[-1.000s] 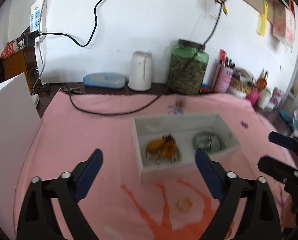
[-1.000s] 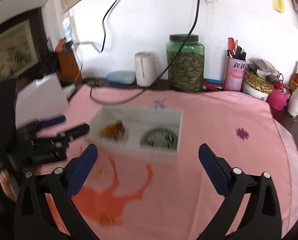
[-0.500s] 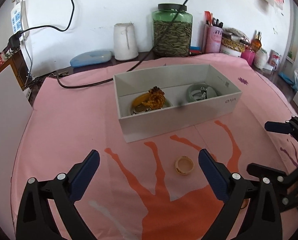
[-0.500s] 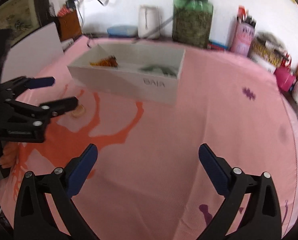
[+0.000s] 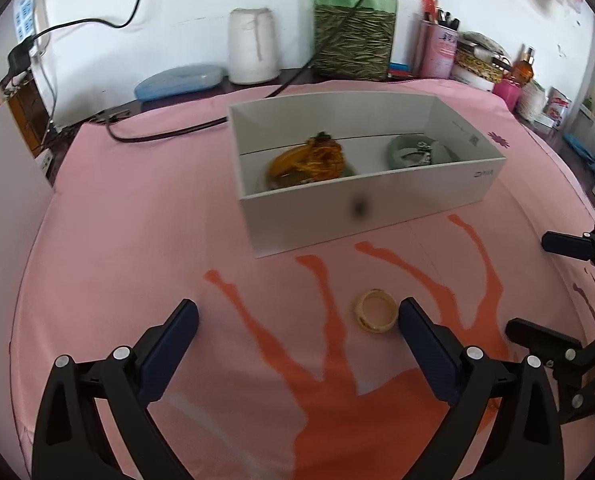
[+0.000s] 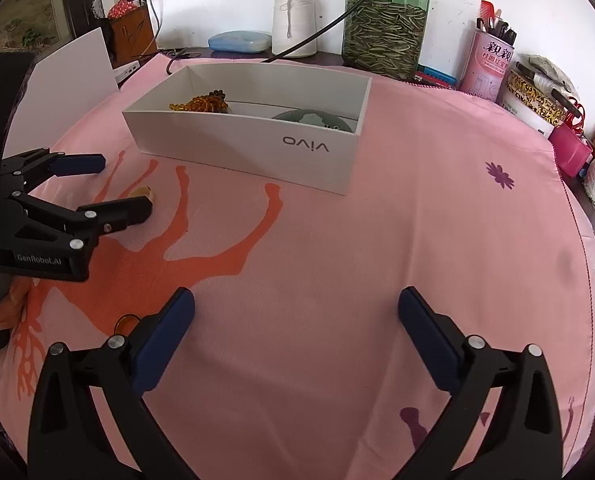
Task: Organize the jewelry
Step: 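Withdraw both grippers from the white box back over the cloth, then move the open right gripper around the gold ring, then grasp the cream ring with the left gripper while the right closes on the gold ring, then lift both rings and carry them over the white box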
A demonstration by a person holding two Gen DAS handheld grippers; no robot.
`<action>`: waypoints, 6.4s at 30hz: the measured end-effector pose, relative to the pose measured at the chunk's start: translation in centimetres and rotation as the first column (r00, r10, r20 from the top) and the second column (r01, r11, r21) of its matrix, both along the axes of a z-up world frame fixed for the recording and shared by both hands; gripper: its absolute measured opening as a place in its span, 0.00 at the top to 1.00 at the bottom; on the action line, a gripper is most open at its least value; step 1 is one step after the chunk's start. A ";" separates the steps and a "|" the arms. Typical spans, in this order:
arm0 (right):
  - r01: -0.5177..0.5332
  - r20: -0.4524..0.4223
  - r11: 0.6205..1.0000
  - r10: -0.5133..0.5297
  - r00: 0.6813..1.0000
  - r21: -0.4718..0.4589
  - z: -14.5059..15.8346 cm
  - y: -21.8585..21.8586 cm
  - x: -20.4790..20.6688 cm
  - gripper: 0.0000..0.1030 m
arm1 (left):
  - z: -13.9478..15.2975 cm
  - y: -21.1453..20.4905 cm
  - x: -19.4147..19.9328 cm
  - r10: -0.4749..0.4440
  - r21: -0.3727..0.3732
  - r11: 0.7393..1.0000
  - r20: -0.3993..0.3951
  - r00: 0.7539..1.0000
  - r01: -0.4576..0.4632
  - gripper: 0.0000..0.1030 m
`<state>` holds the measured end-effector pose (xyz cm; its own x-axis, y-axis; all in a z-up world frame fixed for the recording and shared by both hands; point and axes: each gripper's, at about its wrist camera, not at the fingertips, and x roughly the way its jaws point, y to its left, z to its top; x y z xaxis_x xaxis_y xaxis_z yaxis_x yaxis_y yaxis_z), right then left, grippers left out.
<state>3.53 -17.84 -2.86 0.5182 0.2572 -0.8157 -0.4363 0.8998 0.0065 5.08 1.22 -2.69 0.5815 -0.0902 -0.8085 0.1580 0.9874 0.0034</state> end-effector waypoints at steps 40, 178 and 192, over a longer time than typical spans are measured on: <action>-0.039 0.068 0.996 0.033 0.997 0.080 1.6 -0.3 -1.3 0.76 | 0.1 3.2 -1.1 0.065 -0.002 0.998 0.000 0.998 -0.065 0.04; -0.034 0.096 0.987 0.019 0.995 0.155 3.1 -1.4 -1.4 0.80 | 2.9 0.5 -2.8 -0.072 -0.131 0.988 0.094 0.993 0.084 0.78; -0.073 0.033 0.992 0.070 0.997 0.103 1.3 0.2 -1.5 0.80 | 0.9 -1.1 -2.7 -0.114 -0.082 0.990 0.028 0.993 0.116 0.78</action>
